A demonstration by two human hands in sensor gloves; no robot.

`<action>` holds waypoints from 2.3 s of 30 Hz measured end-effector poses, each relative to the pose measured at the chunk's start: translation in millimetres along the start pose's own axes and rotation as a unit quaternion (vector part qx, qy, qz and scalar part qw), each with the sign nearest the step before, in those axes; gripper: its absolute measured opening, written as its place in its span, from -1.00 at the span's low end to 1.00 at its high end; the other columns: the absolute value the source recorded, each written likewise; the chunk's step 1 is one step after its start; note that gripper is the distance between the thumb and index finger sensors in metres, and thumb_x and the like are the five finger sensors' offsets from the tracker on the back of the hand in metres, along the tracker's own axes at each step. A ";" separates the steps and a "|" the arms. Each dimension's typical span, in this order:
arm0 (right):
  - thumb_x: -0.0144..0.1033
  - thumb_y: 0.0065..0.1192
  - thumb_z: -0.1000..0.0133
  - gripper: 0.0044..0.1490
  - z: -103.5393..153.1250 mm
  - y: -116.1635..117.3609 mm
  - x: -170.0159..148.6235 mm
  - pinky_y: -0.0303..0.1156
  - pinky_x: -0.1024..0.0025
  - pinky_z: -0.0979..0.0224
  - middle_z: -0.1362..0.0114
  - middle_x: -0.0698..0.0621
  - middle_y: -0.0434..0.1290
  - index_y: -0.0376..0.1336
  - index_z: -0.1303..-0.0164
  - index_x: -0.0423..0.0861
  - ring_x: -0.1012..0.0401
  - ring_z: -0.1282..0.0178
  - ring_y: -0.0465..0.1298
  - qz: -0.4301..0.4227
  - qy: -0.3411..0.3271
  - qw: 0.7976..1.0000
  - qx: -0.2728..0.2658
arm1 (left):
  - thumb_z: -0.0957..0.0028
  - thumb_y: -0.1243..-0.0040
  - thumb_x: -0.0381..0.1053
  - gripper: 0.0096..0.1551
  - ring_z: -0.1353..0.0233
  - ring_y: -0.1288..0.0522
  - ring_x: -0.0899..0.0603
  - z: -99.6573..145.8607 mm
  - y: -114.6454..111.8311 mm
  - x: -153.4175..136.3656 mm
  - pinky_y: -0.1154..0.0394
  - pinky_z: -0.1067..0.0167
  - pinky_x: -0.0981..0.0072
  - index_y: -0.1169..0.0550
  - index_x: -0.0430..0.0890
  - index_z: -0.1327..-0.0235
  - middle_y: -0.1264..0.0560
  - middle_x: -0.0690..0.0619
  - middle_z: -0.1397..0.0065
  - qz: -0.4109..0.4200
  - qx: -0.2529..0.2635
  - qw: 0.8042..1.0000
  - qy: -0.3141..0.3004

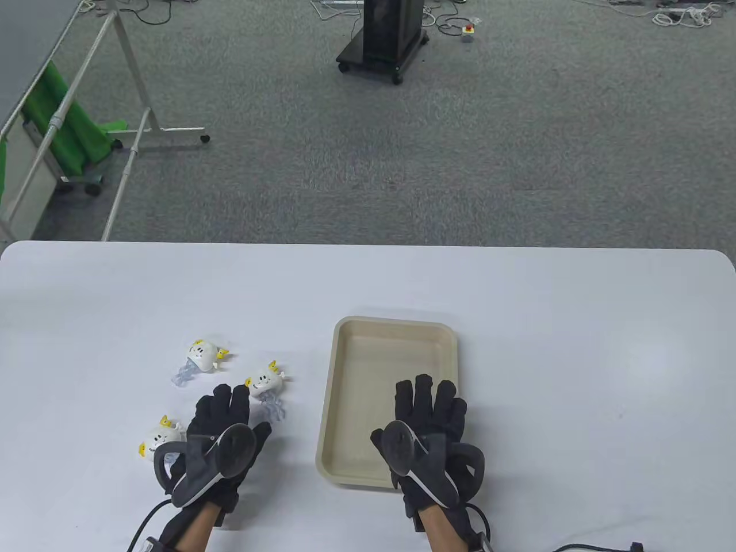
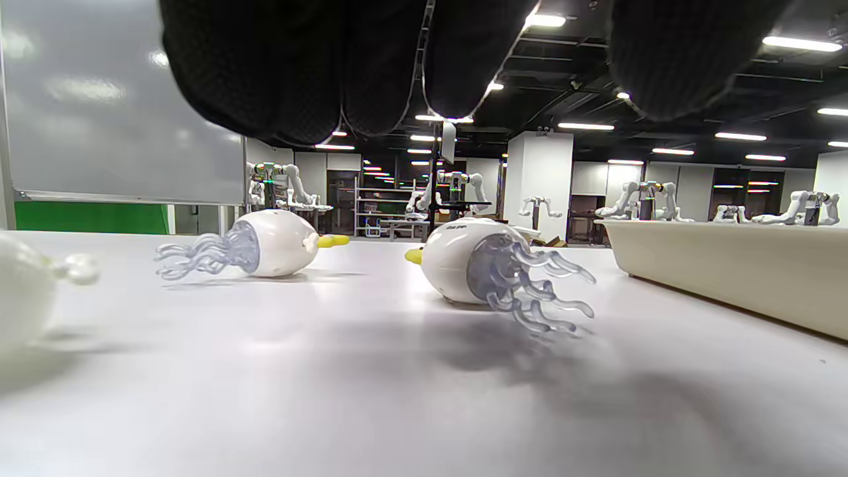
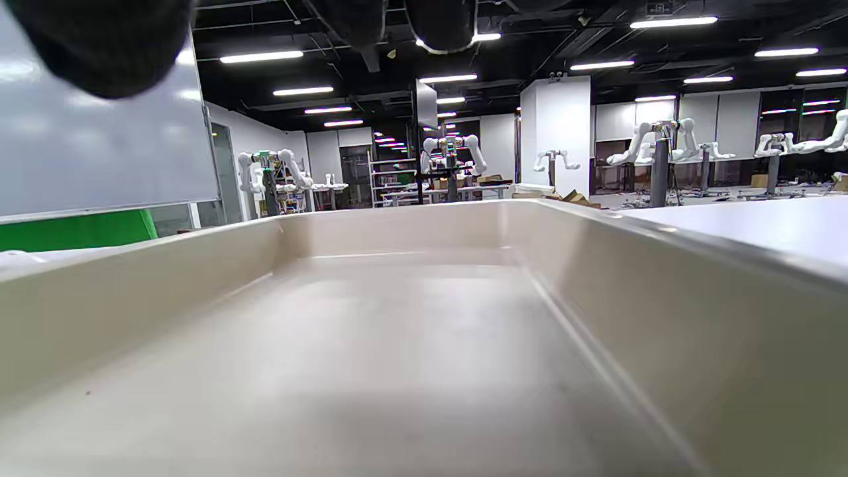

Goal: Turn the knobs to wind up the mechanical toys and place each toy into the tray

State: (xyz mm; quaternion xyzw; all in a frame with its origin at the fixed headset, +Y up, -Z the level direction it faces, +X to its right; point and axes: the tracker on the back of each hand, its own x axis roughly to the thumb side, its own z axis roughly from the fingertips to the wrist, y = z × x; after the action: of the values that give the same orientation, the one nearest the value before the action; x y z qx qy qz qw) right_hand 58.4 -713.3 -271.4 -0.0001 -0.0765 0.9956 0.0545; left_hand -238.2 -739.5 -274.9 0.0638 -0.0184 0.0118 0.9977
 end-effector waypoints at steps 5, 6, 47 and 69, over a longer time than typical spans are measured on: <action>0.36 0.10 0.13 0.16 0.3 0.9 0.3 -0.13 -0.27 -0.66 -0.74 -0.13 -0.06 -0.09 -0.60 0.01 -0.27 -0.66 -0.09 -0.002 -0.002 1.000 0.003 | 0.00 -0.15 0.39 -0.01 -0.49 -0.44 -0.49 0.4 -0.3 0.3 -0.50 -0.29 -0.20 -0.40 -0.12 -0.64 -0.35 -0.25 -0.62 0.001 -0.001 1.000 0.000; 0.36 0.10 0.13 0.16 0.4 1.3 0.4 -0.12 -0.27 -0.65 -0.74 -0.13 -0.05 -0.09 -0.60 0.00 -0.27 -0.66 -0.09 -0.002 -0.003 1.000 0.003 | 0.01 -0.15 0.39 -0.01 -0.49 -0.44 -0.49 0.3 -0.5 0.3 -0.50 -0.29 -0.20 -0.40 -0.12 -0.64 -0.35 -0.25 -0.62 0.001 -0.001 1.000 0.000; 0.34 0.10 0.11 0.11 -0.3 9.8 0.8 -0.09 -0.27 -0.64 -0.72 -0.15 0.02 -0.02 -0.58 -0.01 -0.28 -0.64 -0.03 -0.020 -0.013 0.999 0.026 | -0.03 -0.22 0.20 -0.05 -0.27 -0.56 -0.43 11.7 -19.2 -147.0 -0.58 -0.11 -0.09 -0.41 -0.33 -0.59 -0.46 -0.33 -0.46 0.200 -0.142 0.910 0.334; 0.32 0.11 0.12 0.08 3.9 8.3 7.6 -0.03 -0.25 -0.62 -0.70 -0.15 0.07 0.02 -0.55 -0.02 -0.27 -0.62 0.03 -0.050 -0.036 0.998 0.013 | 0.12 -0.39 0.28 -0.06 -0.14 -0.68 -0.31 -1.6 -5.6 -116.3 -0.69 -0.03 0.06 -0.50 -0.18 -0.48 -0.61 -0.16 -0.30 0.279 -0.032 0.936 0.213</action>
State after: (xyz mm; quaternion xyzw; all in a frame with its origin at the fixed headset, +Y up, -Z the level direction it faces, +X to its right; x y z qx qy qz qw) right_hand 49.9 -721.1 -268.8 0.0405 -0.0652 0.9919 0.1012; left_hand -354.2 -747.4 -281.7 0.0202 0.1770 0.3027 0.9363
